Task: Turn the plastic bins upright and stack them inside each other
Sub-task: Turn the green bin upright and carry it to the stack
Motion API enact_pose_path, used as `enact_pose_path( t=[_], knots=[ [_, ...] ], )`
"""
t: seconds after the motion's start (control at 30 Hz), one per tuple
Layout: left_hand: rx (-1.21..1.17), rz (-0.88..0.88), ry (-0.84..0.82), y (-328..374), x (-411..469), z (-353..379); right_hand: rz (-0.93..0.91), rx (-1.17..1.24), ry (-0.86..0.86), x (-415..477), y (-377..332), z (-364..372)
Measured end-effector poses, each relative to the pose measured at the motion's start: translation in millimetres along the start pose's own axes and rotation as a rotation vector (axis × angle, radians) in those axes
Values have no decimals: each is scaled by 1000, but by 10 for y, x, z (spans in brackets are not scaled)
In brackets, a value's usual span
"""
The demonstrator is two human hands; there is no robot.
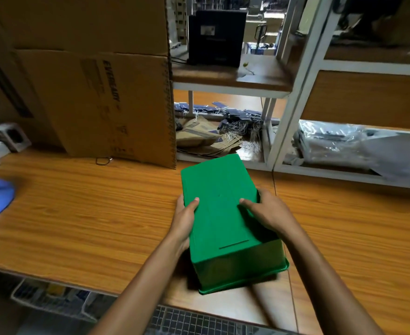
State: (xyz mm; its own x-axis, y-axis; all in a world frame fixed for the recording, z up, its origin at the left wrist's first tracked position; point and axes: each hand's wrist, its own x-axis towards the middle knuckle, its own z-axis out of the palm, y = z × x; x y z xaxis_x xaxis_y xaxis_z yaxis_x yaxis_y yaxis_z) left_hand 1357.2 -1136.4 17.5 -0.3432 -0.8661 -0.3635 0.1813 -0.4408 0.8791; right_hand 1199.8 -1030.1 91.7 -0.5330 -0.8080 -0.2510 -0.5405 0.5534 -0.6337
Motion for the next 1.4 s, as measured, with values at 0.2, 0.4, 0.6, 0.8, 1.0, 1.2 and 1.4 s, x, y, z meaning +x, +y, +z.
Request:
enact_pose_path(
  t=[0.2, 0.4, 0.6, 0.8, 1.0, 1.2, 1.4],
  knots=[
    [-76, -58, -65, -230, 31, 63, -143, -402, 268, -299, -400, -195],
    [66, 23, 53, -268, -47, -23, -342, -531, 223, -262, -389, -232],
    [113, 337, 84, 427, -193, -55, -167, -474, 43, -88, -274, -92],
    [67, 156, -84, 605, -131, -28, -210, 38, 65, -158, -473, 161],
    [593, 329, -94, 466, 13, -196, -134, 367, 188, -155, -556, 321],
    [599, 557, -112, 668, 15, -404, -275, 389, 69, -69, -734, 494],
    [271, 284, -92, 891, 20, -755, -305, -299, 11, 145, -509, 739]
  ],
)
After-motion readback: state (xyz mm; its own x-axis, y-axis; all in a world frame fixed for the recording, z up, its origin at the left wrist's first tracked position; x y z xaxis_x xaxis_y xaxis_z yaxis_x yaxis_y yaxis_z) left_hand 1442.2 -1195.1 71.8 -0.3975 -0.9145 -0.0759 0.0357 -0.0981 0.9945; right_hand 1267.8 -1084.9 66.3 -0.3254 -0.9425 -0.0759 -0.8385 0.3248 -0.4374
